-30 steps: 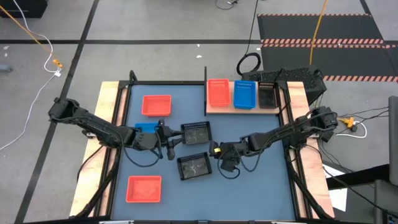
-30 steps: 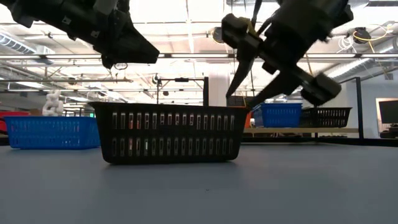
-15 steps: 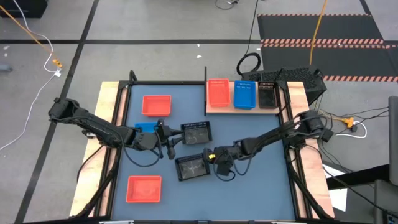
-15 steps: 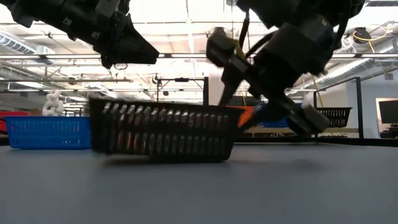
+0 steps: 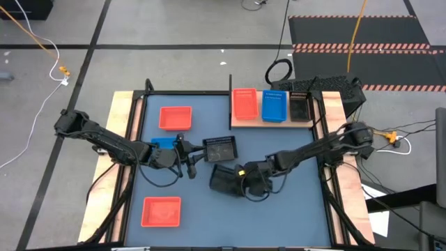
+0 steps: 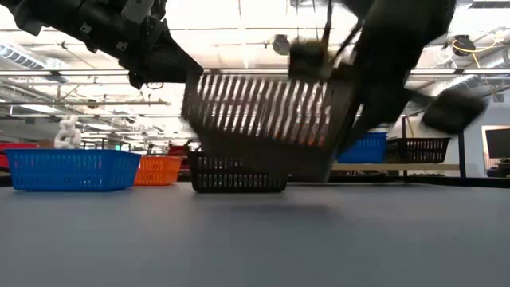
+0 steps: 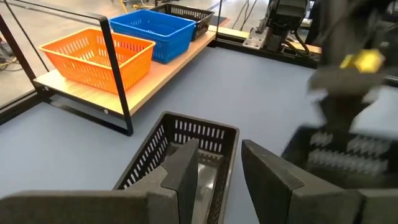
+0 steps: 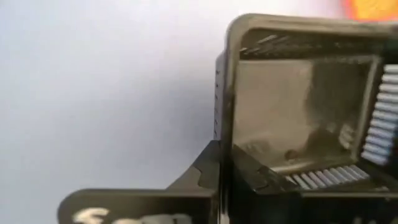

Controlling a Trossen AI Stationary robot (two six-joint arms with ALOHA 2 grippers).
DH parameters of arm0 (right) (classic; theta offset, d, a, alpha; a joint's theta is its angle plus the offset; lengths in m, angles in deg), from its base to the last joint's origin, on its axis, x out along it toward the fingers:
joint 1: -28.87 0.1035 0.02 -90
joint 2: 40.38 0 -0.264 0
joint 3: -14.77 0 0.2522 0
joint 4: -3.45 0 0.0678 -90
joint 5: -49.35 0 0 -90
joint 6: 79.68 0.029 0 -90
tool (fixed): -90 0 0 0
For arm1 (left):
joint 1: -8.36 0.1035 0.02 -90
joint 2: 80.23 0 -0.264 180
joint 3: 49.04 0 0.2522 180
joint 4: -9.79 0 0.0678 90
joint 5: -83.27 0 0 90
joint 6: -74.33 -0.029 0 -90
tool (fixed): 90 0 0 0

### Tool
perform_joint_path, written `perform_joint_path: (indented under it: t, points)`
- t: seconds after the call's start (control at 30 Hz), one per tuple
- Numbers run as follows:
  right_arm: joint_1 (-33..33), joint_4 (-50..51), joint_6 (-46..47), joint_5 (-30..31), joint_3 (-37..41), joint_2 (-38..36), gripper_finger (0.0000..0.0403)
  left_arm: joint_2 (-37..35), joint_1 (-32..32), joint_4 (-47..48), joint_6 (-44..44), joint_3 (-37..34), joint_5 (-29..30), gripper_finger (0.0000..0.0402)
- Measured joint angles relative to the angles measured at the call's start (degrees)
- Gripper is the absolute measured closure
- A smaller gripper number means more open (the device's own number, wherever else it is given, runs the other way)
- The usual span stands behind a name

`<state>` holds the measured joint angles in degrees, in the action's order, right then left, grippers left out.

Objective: Stack baskets on shelf by color
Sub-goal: Put the bottom black basket on the shelf

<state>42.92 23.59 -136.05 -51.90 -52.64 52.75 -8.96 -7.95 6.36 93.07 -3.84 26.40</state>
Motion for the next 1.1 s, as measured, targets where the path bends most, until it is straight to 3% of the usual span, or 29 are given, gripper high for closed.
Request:
perform_joint_path:
  t: [0.07, 0.27, 0.4, 0.53, 0.77, 0.93, 1.1]
  points:
    - [0.1, 0.9, 5.8, -2.6, -0.1, -4.3, 0.0400, 0.0, 0.1, 0.0, -0.2, 0.0, 0.0, 0.0275]
    - [-0.5, 7.5, 24.8, -2.1, -0.1, -18.2, 0.0401, 0.0, 0.6, 0.4, 0.0, 0.0, 0.1, 0.0275]
    - [-0.5, 16.1, 32.2, 3.5, -0.1, -27.4, 0.0401, 0.0, 0.6, 0.7, 0.1, 0.0, 0.1, 0.0275]
    - [-0.6, 24.1, 33.4, 8.4, -0.1, -35.3, 0.0402, 0.0, 0.6, 0.7, -0.2, 0.0, 0.5, 0.0275]
    - [-2.7, 35.6, 34.6, 25.0, -0.1, -40.9, 0.0402, 0.0, 1.7, 0.7, 0.9, 0.0, 1.9, 0.0275]
    - [-7.9, 48.6, 34.7, 37.8, -0.1, -38.2, 0.0402, 0.0, 2.4, 0.7, 1.1, 0.0, 1.8, 0.0275]
    - [-12.7, 51.6, 32.9, 50.4, -0.1, -36.2, 0.0402, 0.0, 3.9, 0.5, 0.6, 0.0, 1.9, 0.0275]
